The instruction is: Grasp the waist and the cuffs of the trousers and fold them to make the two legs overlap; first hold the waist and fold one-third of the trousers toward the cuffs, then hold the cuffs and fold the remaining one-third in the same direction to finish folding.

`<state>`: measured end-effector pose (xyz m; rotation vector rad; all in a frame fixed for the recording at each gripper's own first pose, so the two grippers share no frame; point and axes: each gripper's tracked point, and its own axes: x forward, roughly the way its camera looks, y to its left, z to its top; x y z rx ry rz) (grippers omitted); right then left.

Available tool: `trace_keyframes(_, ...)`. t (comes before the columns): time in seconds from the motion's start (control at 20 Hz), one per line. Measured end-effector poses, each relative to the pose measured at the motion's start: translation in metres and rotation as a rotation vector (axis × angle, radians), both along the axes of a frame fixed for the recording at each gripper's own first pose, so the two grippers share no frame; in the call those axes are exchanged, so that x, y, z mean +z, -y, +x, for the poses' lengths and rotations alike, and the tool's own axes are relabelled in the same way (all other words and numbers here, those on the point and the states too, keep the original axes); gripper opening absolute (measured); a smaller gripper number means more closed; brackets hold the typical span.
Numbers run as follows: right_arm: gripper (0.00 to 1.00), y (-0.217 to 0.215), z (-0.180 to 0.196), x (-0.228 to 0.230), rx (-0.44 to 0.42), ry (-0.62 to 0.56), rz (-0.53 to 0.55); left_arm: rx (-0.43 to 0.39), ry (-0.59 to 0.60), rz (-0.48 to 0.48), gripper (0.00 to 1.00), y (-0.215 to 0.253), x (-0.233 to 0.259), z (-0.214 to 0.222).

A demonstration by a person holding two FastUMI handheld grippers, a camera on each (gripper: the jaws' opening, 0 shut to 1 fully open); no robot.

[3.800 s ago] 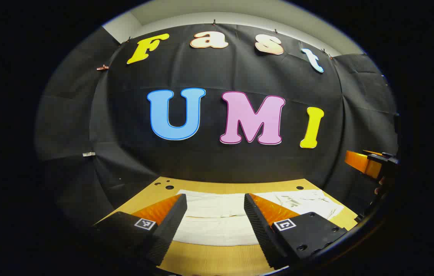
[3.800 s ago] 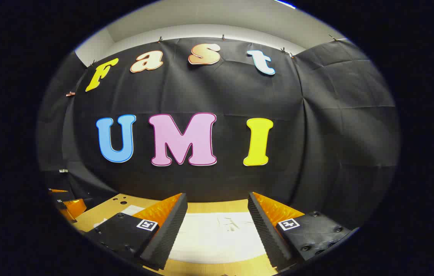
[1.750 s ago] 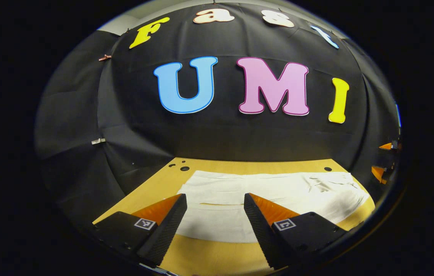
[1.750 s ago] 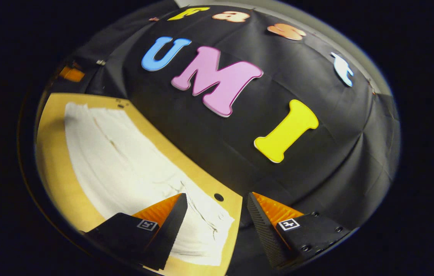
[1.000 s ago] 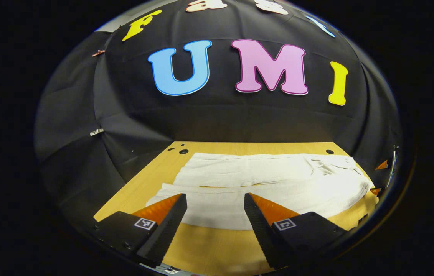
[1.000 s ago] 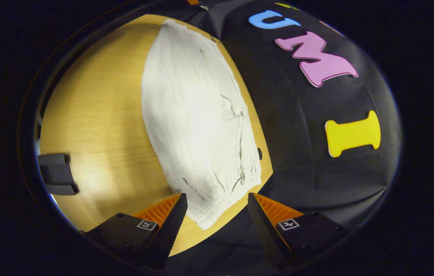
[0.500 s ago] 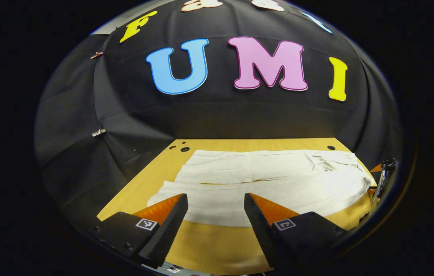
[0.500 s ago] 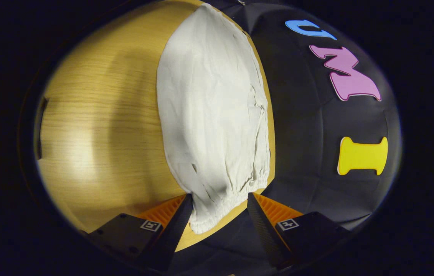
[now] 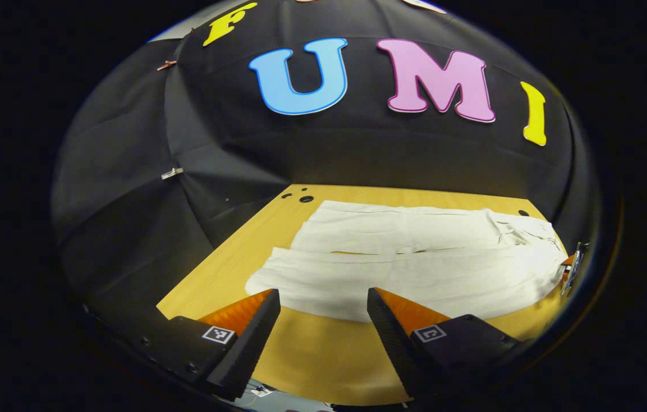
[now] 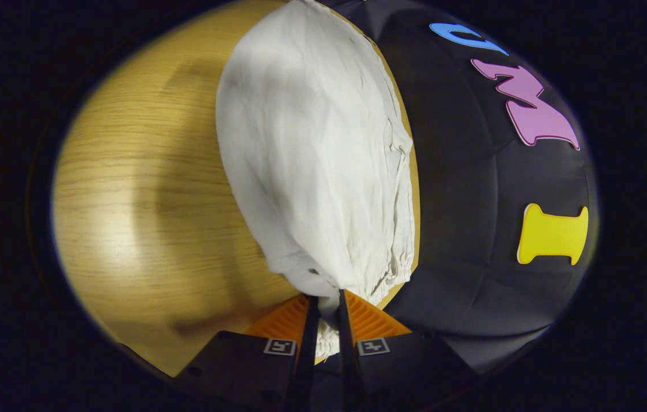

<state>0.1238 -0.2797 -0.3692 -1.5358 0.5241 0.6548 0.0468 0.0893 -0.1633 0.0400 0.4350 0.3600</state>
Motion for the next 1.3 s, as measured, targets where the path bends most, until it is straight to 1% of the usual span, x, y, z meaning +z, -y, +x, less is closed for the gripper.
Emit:
trace_keyframes(0.15, 0.16, 0.001, -0.001, -0.004, -0.049, -0.028, -0.001, 0.017, -0.054, 0.068, 0.98, -0.033, -0.013, -0.003)
trace_keyframes(0.25, 0.16, 0.002, -0.001, -0.005, -0.067, -0.06, 0.001, -0.002, -0.098, 0.144, 0.98, -0.058, -0.019, -0.002)
trace_keyframes(0.3, 0.07, 0.001, -0.006, 0.0, -0.072, -0.075, 0.004, -0.021, -0.12, 0.19, 0.98, -0.069, -0.023, 0.0)
trace_keyframes(0.4, 0.08, 0.003, -0.003, -0.004, -0.091, -0.123, 0.011, -0.069, -0.159, 0.294, 0.98, -0.088, -0.031, 0.007)
trace_keyframes(0.55, 0.05, -0.001, -0.006, -0.003, -0.161, -0.214, 0.049, -0.146, -0.25, 0.429, 0.97, -0.112, -0.059, 0.01)
trace_keyframes(0.6, 0.05, -0.001, -0.006, -0.002, -0.165, -0.237, 0.052, -0.174, -0.277, 0.474, 0.96, -0.118, -0.067, 0.009)
trace_keyframes(0.7, 0.05, -0.002, -0.007, -0.003, -0.138, -0.257, 0.023, -0.244, -0.33, 0.563, 0.96, -0.127, -0.081, 0.011)
trace_keyframes(0.8, 0.05, -0.003, -0.007, -0.002, -0.111, -0.259, -0.003, -0.322, -0.391, 0.652, 0.96, -0.142, -0.101, 0.027)
trace_keyframes(0.9, 0.05, -0.003, -0.009, -0.002, -0.117, -0.263, -0.017, -0.383, -0.454, 0.758, 0.96, -0.158, -0.117, 0.034)
trace_keyframes(1.0, 0.05, -0.003, -0.008, -0.002, -0.107, -0.256, -0.035, -0.469, -0.504, 0.857, 0.96, -0.163, -0.126, 0.041)
trace_keyframes(1.15, 0.05, -0.003, -0.009, -0.002, -0.052, -0.223, -0.094, -0.632, -0.525, 1.012, 0.92, -0.16, -0.129, 0.065)
trace_keyframes(1.2, 0.05, -0.003, -0.01, -0.002, -0.034, -0.21, -0.112, -0.684, -0.536, 1.051, 0.9, -0.159, -0.13, 0.072)
trace_keyframes(1.3, 0.05, -0.003, -0.01, -0.002, -0.026, -0.205, -0.121, -0.772, -0.56, 1.116, 0.84, -0.158, -0.131, 0.084)
